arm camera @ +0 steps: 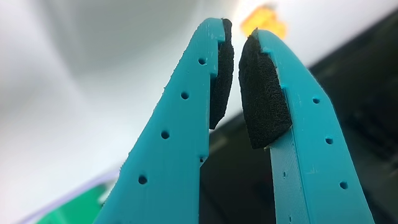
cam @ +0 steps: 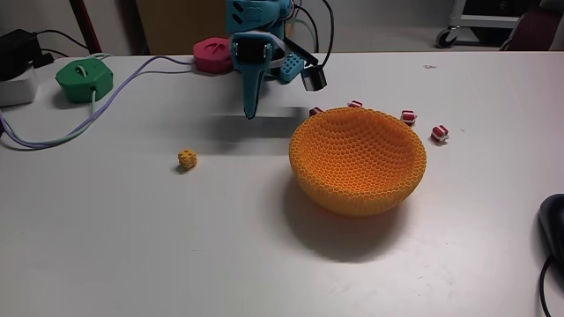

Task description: Place cube pieces into the yellow basket

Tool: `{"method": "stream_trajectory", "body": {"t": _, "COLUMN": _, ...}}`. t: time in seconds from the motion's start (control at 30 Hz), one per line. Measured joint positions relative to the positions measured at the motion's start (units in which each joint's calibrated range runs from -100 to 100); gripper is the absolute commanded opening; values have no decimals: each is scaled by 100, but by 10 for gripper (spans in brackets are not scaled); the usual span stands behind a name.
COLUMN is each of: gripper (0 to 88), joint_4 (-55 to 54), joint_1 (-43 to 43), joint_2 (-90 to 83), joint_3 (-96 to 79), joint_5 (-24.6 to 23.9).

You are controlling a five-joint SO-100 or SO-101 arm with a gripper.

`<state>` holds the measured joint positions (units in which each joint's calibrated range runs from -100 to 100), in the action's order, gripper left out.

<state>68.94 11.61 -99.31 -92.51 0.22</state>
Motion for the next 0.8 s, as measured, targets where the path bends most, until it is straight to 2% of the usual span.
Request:
{"method": "stream_trajectory", "body": {"t": 0.1, "gripper": 41, "joint_4": 78, "joint_1": 203, "joint_2": 0, "joint_3": -89, "joint_5": -161}}
{"method": "stream_trajectory", "body": {"t": 0.17, "gripper": 26, "joint_4": 78, "joint_1": 667, "joint_2": 0, "joint_3": -79, "joint_5": -694}}
{"method": "stream_trajectory", "body": {"t": 0.23, "gripper": 0, "joint_4": 78, "joint_1": 667, "joint_2": 0, "joint_3": -79, "joint_5": -1143}}
{"method": "stream_trajectory", "body": {"t": 0.5, "gripper": 6, "joint_4": 100, "joint_1": 793, "joint_2": 0, "joint_3": -49, "joint_5": -1480}}
{"method": "stream_trajectory", "body": {"t": 0.6, "gripper": 121, "joint_4": -144, "joint_1": 861, "joint_2": 394, "joint_3": 473, "joint_5": -1724}}
{"method": "stream_trajectory", "body": {"t": 0.8, "gripper": 201, "joint_4": -1032, "joint_1": 1325, "joint_2": 2253, "joint_3": 1980, "joint_5": -2188}}
